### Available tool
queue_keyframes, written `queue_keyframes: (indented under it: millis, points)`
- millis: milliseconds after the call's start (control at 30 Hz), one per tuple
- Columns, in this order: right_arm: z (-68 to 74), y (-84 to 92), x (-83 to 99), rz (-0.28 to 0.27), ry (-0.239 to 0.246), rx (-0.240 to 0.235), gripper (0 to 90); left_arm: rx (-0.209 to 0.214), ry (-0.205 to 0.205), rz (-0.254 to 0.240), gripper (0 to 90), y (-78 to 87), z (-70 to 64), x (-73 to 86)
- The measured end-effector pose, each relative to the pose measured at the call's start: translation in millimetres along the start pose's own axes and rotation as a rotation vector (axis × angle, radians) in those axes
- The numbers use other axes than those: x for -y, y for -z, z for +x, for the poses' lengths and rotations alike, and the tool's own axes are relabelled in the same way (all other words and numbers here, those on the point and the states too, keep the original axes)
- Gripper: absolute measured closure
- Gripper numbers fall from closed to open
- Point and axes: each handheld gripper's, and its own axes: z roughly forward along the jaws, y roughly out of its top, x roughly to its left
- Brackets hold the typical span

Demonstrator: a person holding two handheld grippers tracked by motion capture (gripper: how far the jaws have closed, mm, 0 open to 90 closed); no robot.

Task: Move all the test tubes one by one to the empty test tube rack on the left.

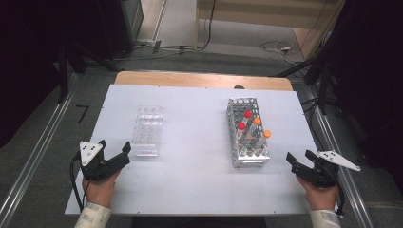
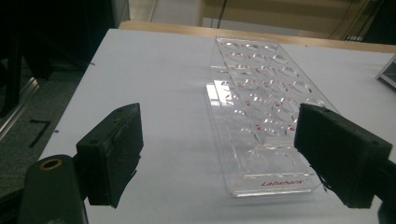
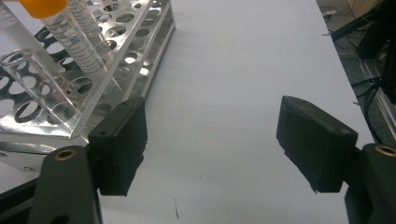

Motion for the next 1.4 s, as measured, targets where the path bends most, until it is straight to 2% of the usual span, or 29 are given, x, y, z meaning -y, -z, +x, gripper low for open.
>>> queue_keyframes:
  millis: [367, 967, 1400]
  points:
    - [7.3, 1.6, 1.0, 0.004, 0.008, -0.048, 25.3, 0.002, -0.011, 0.015, 16.0, -1.7, -1.5, -0.1]
    - [26.8, -2.7, 0.1, 0.007, 0.062, -0.108, 27.8, -0.004, -0.015, 0.016, 16.1, -2.7, -1.3, 0.0]
    - [43.3, -5.9, -1.1, -0.018, 0.106, -0.163, 35.5, 0.000, -0.016, 0.016, 16.2, -3.4, -1.9, 0.1]
